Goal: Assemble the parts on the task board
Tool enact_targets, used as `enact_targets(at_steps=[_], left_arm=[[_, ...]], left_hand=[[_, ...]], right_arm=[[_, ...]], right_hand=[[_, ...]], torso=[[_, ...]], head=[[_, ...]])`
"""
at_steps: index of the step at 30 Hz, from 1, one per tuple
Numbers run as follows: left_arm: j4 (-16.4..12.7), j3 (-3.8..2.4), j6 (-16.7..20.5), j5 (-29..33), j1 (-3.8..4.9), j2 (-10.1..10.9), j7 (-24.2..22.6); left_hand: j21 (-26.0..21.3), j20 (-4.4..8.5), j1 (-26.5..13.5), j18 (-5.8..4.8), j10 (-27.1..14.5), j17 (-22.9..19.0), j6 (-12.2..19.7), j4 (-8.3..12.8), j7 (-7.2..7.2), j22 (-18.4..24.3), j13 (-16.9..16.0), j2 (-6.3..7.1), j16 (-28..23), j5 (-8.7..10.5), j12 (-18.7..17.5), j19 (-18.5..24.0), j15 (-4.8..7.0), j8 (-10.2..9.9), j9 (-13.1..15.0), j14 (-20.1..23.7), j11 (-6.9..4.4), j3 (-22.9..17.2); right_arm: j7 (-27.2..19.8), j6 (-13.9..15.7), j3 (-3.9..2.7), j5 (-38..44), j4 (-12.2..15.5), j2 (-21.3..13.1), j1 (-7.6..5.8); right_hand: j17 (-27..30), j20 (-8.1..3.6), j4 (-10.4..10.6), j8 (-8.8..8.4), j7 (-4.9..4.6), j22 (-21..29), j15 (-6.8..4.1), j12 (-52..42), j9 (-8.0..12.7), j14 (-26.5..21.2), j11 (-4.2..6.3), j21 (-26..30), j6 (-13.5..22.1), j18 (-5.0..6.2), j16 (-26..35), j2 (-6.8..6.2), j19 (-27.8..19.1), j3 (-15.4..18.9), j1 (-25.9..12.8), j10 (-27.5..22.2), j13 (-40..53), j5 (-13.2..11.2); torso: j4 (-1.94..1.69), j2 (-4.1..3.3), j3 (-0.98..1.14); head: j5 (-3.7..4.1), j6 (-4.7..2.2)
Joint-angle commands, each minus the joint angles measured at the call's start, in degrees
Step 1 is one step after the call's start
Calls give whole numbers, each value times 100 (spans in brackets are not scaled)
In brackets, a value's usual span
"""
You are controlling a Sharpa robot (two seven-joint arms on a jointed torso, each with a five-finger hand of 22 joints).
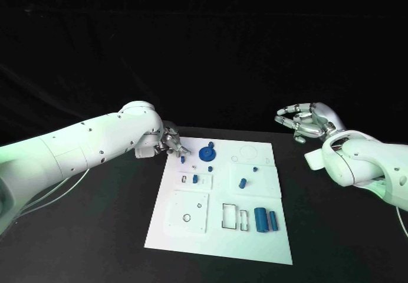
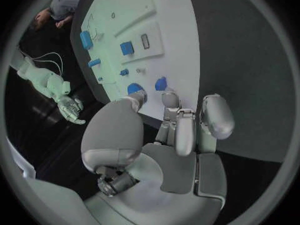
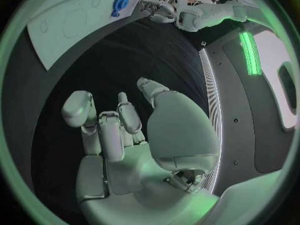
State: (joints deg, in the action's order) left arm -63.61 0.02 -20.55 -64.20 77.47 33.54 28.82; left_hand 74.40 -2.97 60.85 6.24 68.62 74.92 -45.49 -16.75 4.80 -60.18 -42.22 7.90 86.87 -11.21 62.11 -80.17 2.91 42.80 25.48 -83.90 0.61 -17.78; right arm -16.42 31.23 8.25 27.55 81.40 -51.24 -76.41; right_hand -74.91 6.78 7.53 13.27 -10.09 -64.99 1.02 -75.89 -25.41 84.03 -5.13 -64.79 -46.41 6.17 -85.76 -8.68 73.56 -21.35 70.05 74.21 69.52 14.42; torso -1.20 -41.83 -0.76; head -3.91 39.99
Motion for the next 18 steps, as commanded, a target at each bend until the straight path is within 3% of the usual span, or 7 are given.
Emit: enact_targets(at_steps=[1, 18], left_arm=[[7, 2, -161, 19, 4, -25, -10], [92, 29, -189, 54, -8, -88, -6]], left_hand=[[42, 19, 66, -62, 34, 715, -42, 6, -11, -9, -25, -39, 31, -27, 36, -31, 48, 39, 15, -433, -30, 14], [55, 38, 332, -65, 27, 715, -62, 12, -31, -28, -17, -104, 36, -47, 61, -26, 67, 80, 45, -432, -51, -79]], right_arm=[[-41, -48, 0, 10, -2, 7, 6], [-43, -49, 0, 10, 0, 8, 11]], right_hand=[[-50, -7, 31, 35, 15, 1, -32, 1, 7, 265, 11, 16, 16, 40, 19, 6, -40, 4, -66, 30, 5, 28], [-50, -7, 31, 35, 15, 1, -32, 1, 7, 265, 11, 16, 16, 40, 19, 6, -40, 4, -66, 30, 5, 28]], torso=[[6, 3, -1], [5, 1, 1]], head=[[-3, 8], [7, 34]])
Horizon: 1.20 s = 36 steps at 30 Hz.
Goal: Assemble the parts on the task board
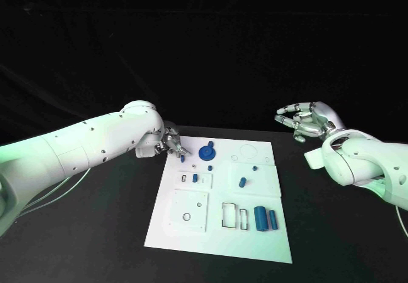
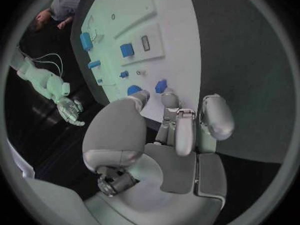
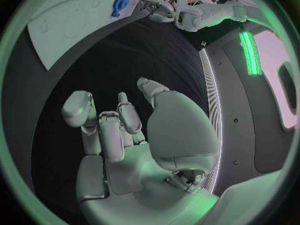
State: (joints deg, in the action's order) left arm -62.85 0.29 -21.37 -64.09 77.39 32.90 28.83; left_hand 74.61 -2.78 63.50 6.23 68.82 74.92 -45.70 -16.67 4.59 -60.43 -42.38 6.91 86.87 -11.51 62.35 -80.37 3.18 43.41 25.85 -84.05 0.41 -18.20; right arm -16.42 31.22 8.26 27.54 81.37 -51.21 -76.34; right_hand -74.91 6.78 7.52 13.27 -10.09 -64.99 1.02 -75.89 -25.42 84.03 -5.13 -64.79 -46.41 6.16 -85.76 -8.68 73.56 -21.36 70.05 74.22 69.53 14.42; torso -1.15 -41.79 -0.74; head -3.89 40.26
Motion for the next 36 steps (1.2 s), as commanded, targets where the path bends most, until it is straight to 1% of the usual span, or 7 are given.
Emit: enact_targets(at_steps=[1, 23, 29, 31, 32, 33, 36], left_arm=[[22, 4, -115, 44, -1, -28, -6], [121, 49, -190, 124, -19, -80, 4], [127, 50, -98, 224, -20, -82, -12], [130, 51, -30, 276, -21, -83, -21], [131, 51, 0, 300, -21, -83, -26], [133, 51, 31, 326, -21, -83, -30], [135, 51, 162, 453, -21, -79, -50]], left_hand=[[34, 18, 67, -64, 7, 715, -41, 4, -11, -3, -1, -6, 36, -17, 37, -6, 40, 20, 9, -418, -31, -36], [38, 26, 194, -64, 9, 723, -66, 8, -28, -9, -4, -72, 41, -19, 54, -1, 50, 46, 26, -419, -44, -117], [37, 46, 640, -62, -19, 715, -34, 49, -48, -5, 43, -165, 43, -13, 46, 13, 71, 62, 49, -417, -65, -467], [36, 57, 886, -59, -29, 710, -16, 119, -62, -3, 61, -270, 42, -3, 40, 18, 83, 81, 67, -415, -80, -729], [36, 57, 886, -59, -29, 710, -16, 119, -62, -3, 61, -270, 42, -3, 40, 18, 83, 81, 67, -415, -80, -729], [41, 63, 1057, -62, -26, 707, 14, 184, -62, -11, 64, -331, 43, 7, 44, 18, 88, 122, 99, -415, -83, -1004], [41, 64, 1154, -61, -11, 708, 48, 256, -56, -13, 64, -292, 46, 3, 58, 22, 83, 238, 181, -415, -80, -1465]], right_arm=[[-43, -49, 0, 11, 4, 5, 4], [-47, -50, 0, 11, 2, 8, 7], [-48, -52, 0, 11, -2, 13, 8], [-48, -54, 0, 11, -3, 14, 8], [-48, -55, 0, 11, -4, 14, 9], [-48, -55, 0, 11, -5, 15, 9], [-45, -58, 0, 11, -8, 16, 10]], right_hand=[[-51, -7, 32, 35, 15, 1, -32, 1, 8, 265, 11, 16, 17, 40, 19, 6, -40, 4, -66, 30, 5, 28], [-51, -7, 32, 35, 15, 1, -32, 1, 8, 265, 11, 16, 17, 40, 19, 6, -40, 4, -66, 30, 5, 28], [-41, -9, 38, 48, 18, 4, -35, 0, 12, 264, 15, 24, 17, 40, 25, 10, -37, 6, -64, 32, 1, 41], [-41, -9, 38, 48, 18, 4, -35, 0, 12, 264, 15, 24, 17, 40, 25, 10, -37, 6, -64, 32, 1, 41], [-41, -9, 38, 48, 18, 4, -35, 0, 12, 264, 15, 24, 17, 40, 25, 10, -37, 6, -64, 32, 1, 41], [-41, -9, 38, 48, 18, 4, -35, 0, 12, 264, 15, 24, 17, 40, 25, 10, -37, 6, -64, 32, 1, 41], [-41, -9, 38, 48, 18, 4, -35, 0, 12, 264, 15, 24, 17, 40, 25, 10, -37, 6, -64, 32, 1, 41]], torso=[[2, -1, -2], [2, 3, 0], [-2, 3, 1], [-3, 5, 2], [-2, 6, 1], [-1, 6, -1], [2, 4, 0]], head=[[5, 9], [10, 49], [13, 54], [11, 62], [10, 67], [10, 68], [9, 70]])
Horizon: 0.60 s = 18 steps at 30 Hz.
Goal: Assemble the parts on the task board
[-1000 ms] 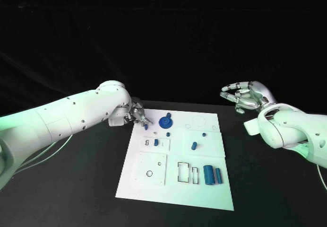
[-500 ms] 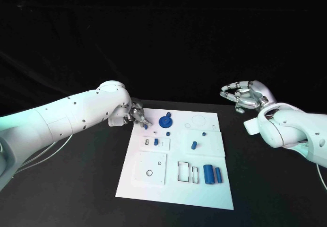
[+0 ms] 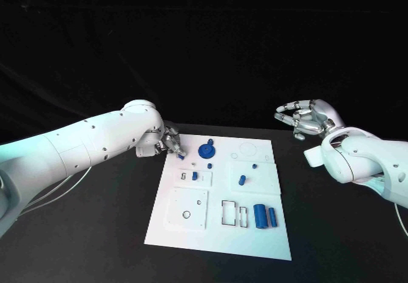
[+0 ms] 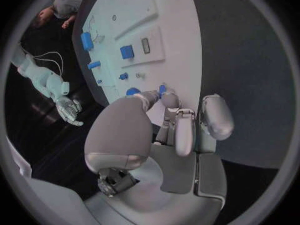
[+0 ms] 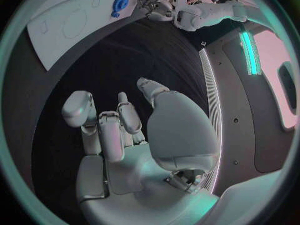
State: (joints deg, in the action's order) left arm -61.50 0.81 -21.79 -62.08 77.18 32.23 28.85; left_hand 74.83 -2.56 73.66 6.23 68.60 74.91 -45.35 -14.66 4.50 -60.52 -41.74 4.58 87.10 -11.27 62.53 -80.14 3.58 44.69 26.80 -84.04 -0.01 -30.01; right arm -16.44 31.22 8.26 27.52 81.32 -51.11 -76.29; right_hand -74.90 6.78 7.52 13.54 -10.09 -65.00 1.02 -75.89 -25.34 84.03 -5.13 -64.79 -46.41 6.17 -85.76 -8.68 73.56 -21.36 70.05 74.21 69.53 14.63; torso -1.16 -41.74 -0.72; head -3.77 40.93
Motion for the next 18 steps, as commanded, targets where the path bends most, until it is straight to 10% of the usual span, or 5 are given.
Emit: enact_targets(at_steps=[1, 18], left_arm=[[0, -2, 233, 286, 0, -9, -55], [-479, -16, 412, 795, 0, 398, -45]], left_hand=[[22, 41, 151, -62, 20, 705, 22, 86, -47, -8, -8, -37, 23, -22, 49, -1, 47, 150, 112, -415, -36, -418], [25, 56, -118, -62, 121, 678, 80, 365, -81, -16, -38, 242, 21, -35, 133, -1, 67, 497, 319, -408, -68, -1371]], right_arm=[[-43, -59, 0, 13, -4, 6, 5], [-36, -67, 1, 13, -9, -5, 12]], right_hand=[[-41, -9, 39, 21, 18, 4, -35, 0, 5, 264, 15, 24, 17, 40, 25, 10, -37, 6, -64, 32, 1, 19], [-41, -9, 39, 21, 18, 4, -35, 0, 5, 264, 15, 24, 17, 40, 25, 10, -37, 6, -64, 32, 1, 19]], torso=[[3, -1, -2], [-3, 9, 4]], head=[[-2, 3], [12, -5]])
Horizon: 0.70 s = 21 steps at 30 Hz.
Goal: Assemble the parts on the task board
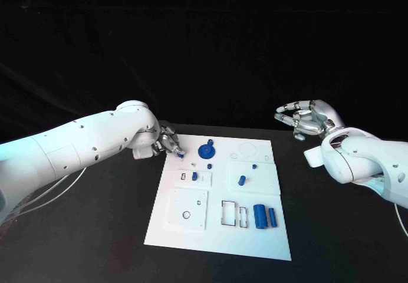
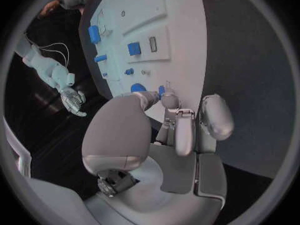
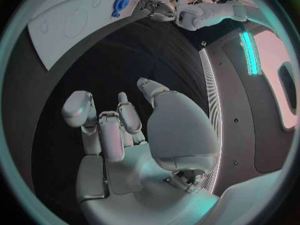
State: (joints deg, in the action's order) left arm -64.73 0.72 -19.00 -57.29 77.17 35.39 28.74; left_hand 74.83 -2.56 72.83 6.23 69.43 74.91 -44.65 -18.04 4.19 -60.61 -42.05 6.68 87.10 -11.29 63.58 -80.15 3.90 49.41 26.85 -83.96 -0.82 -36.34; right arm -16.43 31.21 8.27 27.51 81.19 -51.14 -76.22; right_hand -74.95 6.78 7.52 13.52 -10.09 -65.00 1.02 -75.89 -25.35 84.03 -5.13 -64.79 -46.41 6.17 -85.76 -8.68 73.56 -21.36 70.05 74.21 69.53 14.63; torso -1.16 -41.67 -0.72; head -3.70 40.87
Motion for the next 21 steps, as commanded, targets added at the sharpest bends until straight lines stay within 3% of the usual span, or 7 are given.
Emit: enact_targets(at_steps=[1, 10, 15, 21], left_arm=[[-230, -7, 164, 335, 1, 130, -34], [-1007, -6, 514, 431, -64, 598, -50], [-1428, 0, 724, 346, -167, 859, -64], [-1691, 11, 825, 214, -297, 1006, -71]], left_hand=[[27, 59, -50, -62, 57, 681, 8, 718, -53, -10, -31, 44, 22, -37, 46, -2, 37, 37, 319, -418, 9, -768], [72, 87, -255, -76, 175, 733, -16, 917, -85, -91, -108, 216, 44, -70, 125, -40, 67, 166, 373, -431, -24, -1196], [102, 96, -337, -86, 237, 782, -39, 966, -100, -145, -170, 273, 62, -88, 174, -62, 77, 209, 387, -442, -38, -1294], [113, 105, -428, -89, 263, 794, -68, 977, -115, -162, -157, 309, 67, -96, 176, -70, 87, 246, 398, -445, -49, -1356]], right_arm=[[-36, -65, 0, 14, 6, -5, 5], [-34, -65, 2, 14, 23, -19, 8], [-35, -66, 4, 14, 29, -20, 16], [-36, -66, 5, 14, 40, -21, 31]], right_hand=[[-36, -10, 39, 22, 18, 4, -35, 1, 5, 263, 14, 24, 17, 40, 25, 10, -37, 6, -64, 32, 1, 19], [-36, -10, 39, 22, 18, 4, -35, 1, 5, 263, 14, 24, 17, 40, 25, 10, -37, 6, -64, 32, 1, 19], [-36, -10, 39, 22, 18, 4, -35, 1, 5, 263, 14, 24, 17, 40, 25, 10, -37, 6, -64, 32, 1, 19], [-36, -10, 39, 22, 18, 4, -35, 1, 5, 263, 14, 24, 17, 40, 25, 10, -37, 6, -64, 32, 1, 19]], torso=[[-5, 4, 4], [-8, 1, 2], [-14, 10, -5], [-3, -4, -8]], head=[[8, 8], [-1, 6], [-9, 12], [-18, 13]])
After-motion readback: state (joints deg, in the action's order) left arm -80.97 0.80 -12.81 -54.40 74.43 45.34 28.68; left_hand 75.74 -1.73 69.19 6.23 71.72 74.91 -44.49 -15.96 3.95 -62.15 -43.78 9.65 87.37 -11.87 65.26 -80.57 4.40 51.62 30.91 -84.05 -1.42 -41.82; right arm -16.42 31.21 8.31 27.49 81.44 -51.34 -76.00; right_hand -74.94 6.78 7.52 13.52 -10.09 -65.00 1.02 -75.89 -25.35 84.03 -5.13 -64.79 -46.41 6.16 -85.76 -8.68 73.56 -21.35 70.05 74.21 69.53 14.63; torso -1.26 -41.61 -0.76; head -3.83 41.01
